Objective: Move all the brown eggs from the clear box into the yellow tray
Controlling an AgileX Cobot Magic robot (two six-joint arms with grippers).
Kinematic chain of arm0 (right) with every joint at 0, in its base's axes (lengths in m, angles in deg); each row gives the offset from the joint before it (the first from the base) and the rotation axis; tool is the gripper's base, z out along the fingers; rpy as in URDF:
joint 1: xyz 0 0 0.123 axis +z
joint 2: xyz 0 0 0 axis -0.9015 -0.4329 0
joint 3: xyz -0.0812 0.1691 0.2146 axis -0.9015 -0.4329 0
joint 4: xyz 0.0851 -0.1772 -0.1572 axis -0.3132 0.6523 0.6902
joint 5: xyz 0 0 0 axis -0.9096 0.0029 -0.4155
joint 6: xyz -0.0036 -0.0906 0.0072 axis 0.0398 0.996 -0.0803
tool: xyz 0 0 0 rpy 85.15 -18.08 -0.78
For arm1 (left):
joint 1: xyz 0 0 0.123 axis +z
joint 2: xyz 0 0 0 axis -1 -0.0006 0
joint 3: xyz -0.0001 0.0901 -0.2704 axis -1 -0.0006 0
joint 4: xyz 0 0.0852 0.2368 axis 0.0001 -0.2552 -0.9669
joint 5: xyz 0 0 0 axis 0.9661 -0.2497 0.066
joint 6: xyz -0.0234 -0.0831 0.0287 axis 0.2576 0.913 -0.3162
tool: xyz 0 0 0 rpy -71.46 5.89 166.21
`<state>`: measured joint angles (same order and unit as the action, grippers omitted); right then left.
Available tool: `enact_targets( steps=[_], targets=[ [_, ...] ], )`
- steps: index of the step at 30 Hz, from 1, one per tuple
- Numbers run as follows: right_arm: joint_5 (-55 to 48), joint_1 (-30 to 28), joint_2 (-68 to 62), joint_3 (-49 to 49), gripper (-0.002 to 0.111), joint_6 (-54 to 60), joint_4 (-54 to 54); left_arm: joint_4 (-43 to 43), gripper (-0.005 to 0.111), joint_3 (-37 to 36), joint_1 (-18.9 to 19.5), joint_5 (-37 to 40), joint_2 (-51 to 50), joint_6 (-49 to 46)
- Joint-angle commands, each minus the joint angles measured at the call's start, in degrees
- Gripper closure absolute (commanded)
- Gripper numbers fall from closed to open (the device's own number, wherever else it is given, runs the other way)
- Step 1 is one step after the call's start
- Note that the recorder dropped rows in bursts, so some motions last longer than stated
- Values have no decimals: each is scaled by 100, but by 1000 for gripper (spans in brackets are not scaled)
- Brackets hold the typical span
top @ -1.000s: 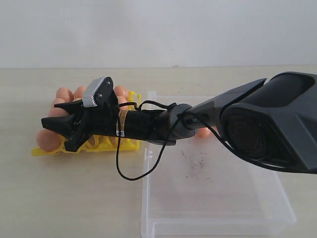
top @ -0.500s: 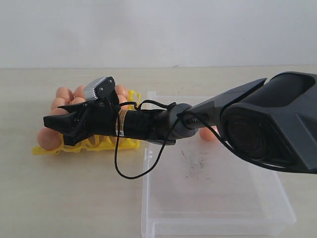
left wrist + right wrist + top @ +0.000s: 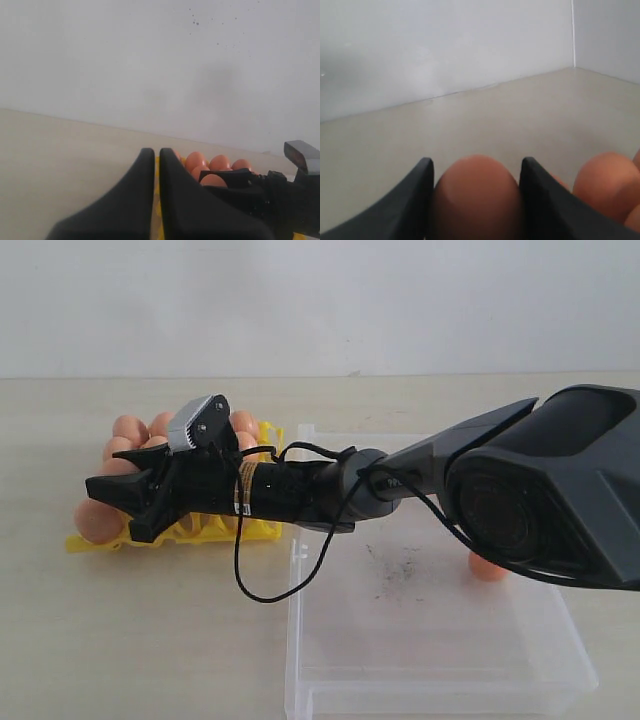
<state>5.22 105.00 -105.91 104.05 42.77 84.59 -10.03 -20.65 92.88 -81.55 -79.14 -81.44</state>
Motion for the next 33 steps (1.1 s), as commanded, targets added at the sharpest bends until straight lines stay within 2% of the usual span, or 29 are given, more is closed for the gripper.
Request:
enact_targets(
  steps=[1, 5, 7, 27, 29, 33],
  targets=[
    [-733, 139, 123, -35, 109, 391, 26, 3, 103, 21, -22, -32, -20, 7],
    [-1845, 267, 357, -35, 109, 402, 151, 3, 103, 21, -22, -32, -20, 7],
    [-2053, 323, 400, -35, 109, 384, 248, 3, 103, 21, -22, -32, -20, 7],
    [-2196, 383, 400, -48, 108, 258, 241, 3, 103, 21, -22, -32, -20, 7],
    [-2196, 383, 400, -48, 104, 258, 241, 3, 103, 21, -22, -32, -20, 7],
    [-2196, 383, 400, -48, 88, 258, 231, 3, 103, 21, -22, -32, -20, 7]
  ],
)
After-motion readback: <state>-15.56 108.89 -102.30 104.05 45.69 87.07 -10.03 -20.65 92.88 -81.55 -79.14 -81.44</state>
